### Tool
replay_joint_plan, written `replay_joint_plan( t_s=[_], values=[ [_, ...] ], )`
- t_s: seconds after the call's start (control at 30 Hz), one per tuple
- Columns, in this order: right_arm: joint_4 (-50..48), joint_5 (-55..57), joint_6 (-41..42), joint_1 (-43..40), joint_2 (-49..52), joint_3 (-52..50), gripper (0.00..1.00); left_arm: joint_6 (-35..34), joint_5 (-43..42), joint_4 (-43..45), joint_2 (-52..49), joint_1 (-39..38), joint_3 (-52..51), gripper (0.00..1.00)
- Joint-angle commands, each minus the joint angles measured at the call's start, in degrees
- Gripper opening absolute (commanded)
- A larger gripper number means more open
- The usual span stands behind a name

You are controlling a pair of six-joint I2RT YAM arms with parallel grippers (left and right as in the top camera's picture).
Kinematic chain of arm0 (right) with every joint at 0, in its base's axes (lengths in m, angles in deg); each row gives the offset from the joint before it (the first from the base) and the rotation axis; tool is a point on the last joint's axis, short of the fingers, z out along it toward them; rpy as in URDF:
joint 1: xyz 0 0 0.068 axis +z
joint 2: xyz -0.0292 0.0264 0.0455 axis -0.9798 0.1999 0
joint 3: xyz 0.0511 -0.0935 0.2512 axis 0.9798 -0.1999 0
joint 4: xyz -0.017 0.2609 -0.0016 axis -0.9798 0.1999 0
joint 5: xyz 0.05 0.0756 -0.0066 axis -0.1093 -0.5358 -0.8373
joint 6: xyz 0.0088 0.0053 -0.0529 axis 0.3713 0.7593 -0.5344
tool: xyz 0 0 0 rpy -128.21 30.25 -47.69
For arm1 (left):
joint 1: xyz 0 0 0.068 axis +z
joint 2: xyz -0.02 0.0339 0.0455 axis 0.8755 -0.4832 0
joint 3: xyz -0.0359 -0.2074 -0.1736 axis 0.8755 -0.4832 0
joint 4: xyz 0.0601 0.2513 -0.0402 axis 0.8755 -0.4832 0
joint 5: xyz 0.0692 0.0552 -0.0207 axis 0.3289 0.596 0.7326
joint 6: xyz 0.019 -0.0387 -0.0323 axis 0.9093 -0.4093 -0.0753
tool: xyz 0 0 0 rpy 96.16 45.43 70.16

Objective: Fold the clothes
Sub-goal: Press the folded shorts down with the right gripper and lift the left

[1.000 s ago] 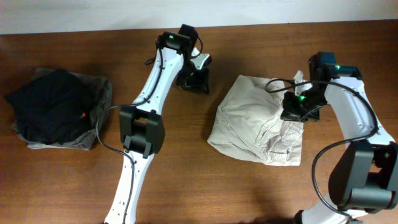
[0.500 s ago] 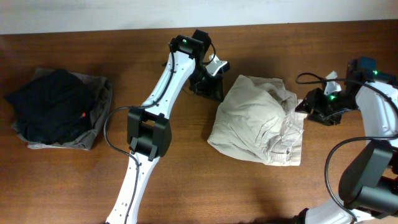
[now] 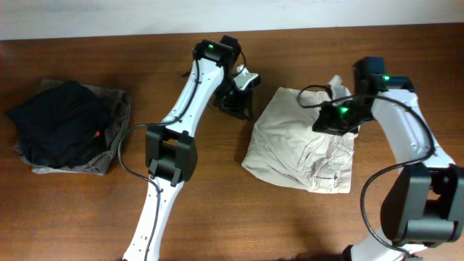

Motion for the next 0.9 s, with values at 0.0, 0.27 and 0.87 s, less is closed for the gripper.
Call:
replay_joint_plan(
  t_s=[0.0,0.27,0.87],
  values=[
    [-0.52,2.49,0.46,2.49,-0.74,0.76,0.07,2.16,0.46,-0.44,2.71,1.31,-0.22,0.35],
    [-0.13,2.67,10.95,3.08,-0.52,0.66,0.08,7.13,-5.53,4.66,2.62,0.04,-4.5,0.47],
    [1.16,7.41,10.91,3.06,-0.37,0.66,0.07,18.45,-29.24,12.96,2.62,-1.46,-17.68,0.86]
  ],
)
